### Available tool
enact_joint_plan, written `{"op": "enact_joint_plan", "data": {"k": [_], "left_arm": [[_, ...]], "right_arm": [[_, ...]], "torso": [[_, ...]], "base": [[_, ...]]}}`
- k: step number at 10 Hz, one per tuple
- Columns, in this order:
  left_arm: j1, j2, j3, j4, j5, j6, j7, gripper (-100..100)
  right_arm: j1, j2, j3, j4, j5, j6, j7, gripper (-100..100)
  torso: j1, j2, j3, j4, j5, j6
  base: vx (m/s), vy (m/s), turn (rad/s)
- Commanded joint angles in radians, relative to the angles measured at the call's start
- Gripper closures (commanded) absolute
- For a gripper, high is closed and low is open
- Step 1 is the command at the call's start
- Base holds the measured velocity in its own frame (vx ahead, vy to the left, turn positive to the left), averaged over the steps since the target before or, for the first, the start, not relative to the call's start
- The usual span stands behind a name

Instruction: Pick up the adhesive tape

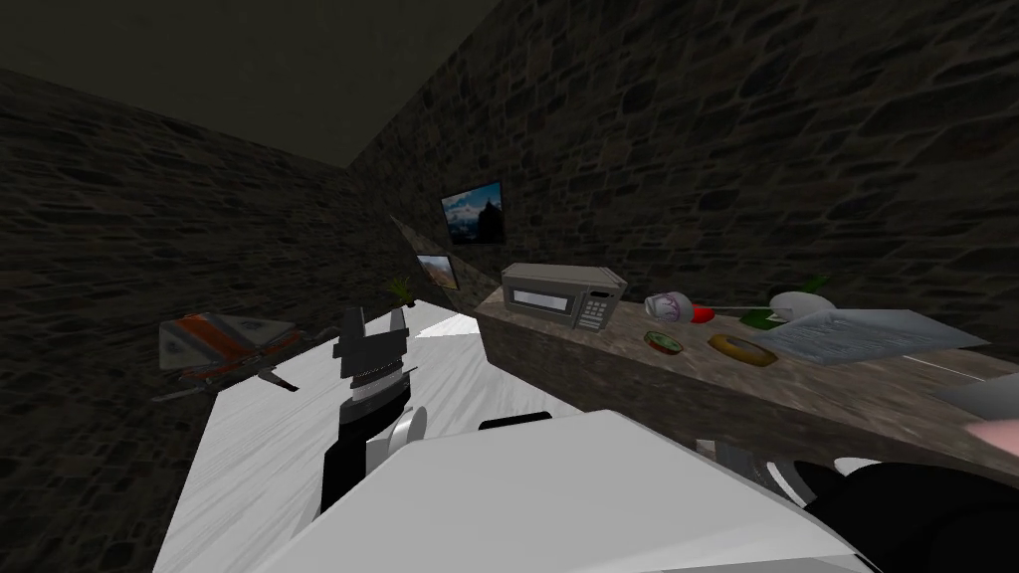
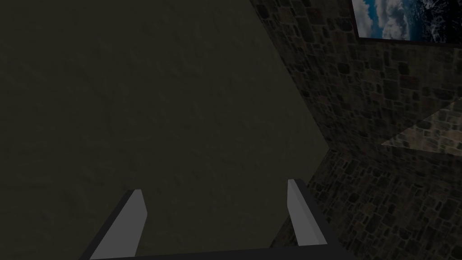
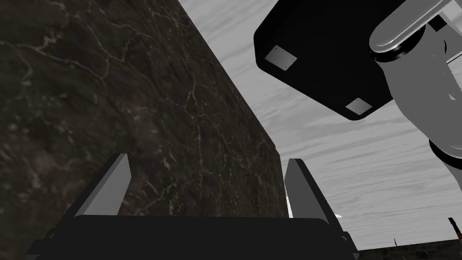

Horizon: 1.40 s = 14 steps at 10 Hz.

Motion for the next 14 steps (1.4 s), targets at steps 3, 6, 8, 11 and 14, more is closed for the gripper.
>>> {"op": "enact_joint_plan", "data": {"k": [3, 6, 8, 11, 14], "left_arm": [[0.000, 0.000, 0.000, 0.000, 0.000, 0.000, 0.000, 0], [0.000, 0.000, 0.000, 0.000, 0.000, 0.000, 0.000, 0], [0.000, 0.000, 0.000, 0.000, 0.000, 0.000, 0.000, 0], [0.000, 0.000, 0.000, 0.000, 0.000, 0.000, 0.000, 0], [0.000, 0.000, 0.000, 0.000, 0.000, 0.000, 0.000, 0]], "right_arm": [[-0.007, -0.092, 0.032, 0.079, 0.036, 0.000, 0.023, -100], [-0.027, -0.164, 0.061, 0.140, 0.065, -0.009, 0.046, -100], [-0.027, -0.171, 0.061, 0.151, 0.065, -0.009, 0.046, -100], [-0.047, -0.233, 0.088, 0.213, 0.087, -0.018, 0.067, -100], [-0.078, -0.295, 0.121, 0.273, 0.108, -0.033, 0.093, -100]], "torso": [[0.000, 0.000, 0.000, 0.000, 0.000, 0.000], [0.000, 0.000, 0.000, 0.000, 0.000, 0.000], [-0.001, 0.000, 0.000, 0.000, 0.000, 0.000], [-0.001, -0.001, -0.001, 0.000, 0.000, 0.000], [-0.003, -0.002, -0.001, 0.000, -0.001, 0.000]], "base": [[0.050, -0.002, 0.123], [0.051, -0.013, 0.126], [0.036, -0.014, 0.035], [0.052, -0.027, 0.128], [0.073, -0.053, 0.151]]}}
